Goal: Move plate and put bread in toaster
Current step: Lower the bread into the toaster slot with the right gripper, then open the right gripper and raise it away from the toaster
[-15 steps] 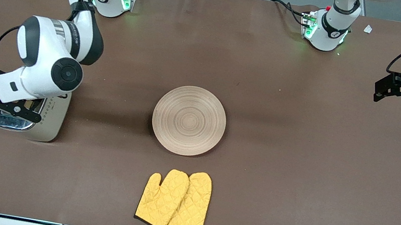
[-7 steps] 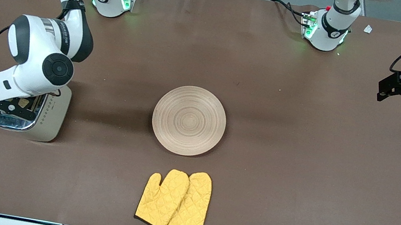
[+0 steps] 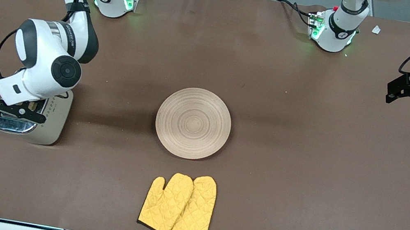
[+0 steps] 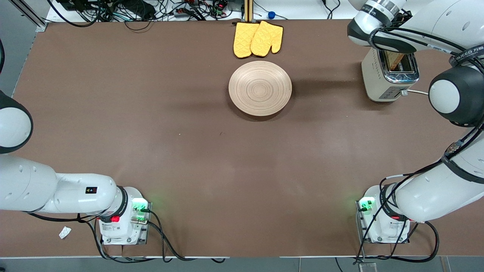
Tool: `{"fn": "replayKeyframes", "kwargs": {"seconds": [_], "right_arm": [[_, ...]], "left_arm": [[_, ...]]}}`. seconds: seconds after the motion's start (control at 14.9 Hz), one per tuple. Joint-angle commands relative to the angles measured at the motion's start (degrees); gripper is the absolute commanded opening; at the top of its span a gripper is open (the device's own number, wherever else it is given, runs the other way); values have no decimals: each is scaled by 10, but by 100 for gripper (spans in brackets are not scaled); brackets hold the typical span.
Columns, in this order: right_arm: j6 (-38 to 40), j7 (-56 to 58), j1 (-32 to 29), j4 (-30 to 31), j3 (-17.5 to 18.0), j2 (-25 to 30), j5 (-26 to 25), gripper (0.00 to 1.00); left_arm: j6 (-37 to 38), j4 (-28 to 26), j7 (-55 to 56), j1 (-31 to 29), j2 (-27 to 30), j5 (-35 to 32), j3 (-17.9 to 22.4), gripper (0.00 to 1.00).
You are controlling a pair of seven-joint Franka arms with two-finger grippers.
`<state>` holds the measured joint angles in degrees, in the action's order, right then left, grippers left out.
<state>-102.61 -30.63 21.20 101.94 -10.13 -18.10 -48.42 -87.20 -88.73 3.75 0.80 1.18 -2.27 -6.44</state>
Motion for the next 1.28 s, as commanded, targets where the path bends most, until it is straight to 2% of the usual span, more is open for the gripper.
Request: {"fn": "replayKeyframes", "kwargs": {"seconds": [0.0, 0.07, 0.2, 0.47, 0.61, 0.74, 0.81, 0.94, 1.08, 1.21], "right_arm": [[-14, 1, -16, 28, 8, 31, -7, 88], [-14, 1, -16, 27, 8, 32, -5, 100], [-13, 2, -17, 18, 8, 31, 13, 100], [-10, 11, -55, -52, 7, 32, 134, 100], [3, 81, -81, -88, 6, 42, 193, 100], [7, 143, -127, -125, 6, 45, 282, 100], [19, 169, -146, -142, 6, 50, 325, 100], [98, 190, -176, -189, 6, 71, 395, 100], [167, 191, -177, -237, 9, 90, 412, 100], [184, 192, -173, -255, 13, 123, 459, 100]], "left_arm": [[9, 11, -2, 1, 3, -2, -1, 100], [9, 15, -2, 1, 1, -4, -1, 100], [9, 19, -3, 0, -1, -4, -2, 100], [9, 27, -2, 0, -4, -3, -2, 100], [9, 26, -2, -1, -4, -3, -2, 100], [9, 28, -4, -3, -4, -4, 2, 100], [9, 28, -6, -3, -4, -3, 3, 100], [8, 29, -8, -3, -10, 2, 4, 100], [8, 48, -7, -3, -17, 6, 3, 100], [9, 51, -6, -2, -18, 6, 2, 100]]}}
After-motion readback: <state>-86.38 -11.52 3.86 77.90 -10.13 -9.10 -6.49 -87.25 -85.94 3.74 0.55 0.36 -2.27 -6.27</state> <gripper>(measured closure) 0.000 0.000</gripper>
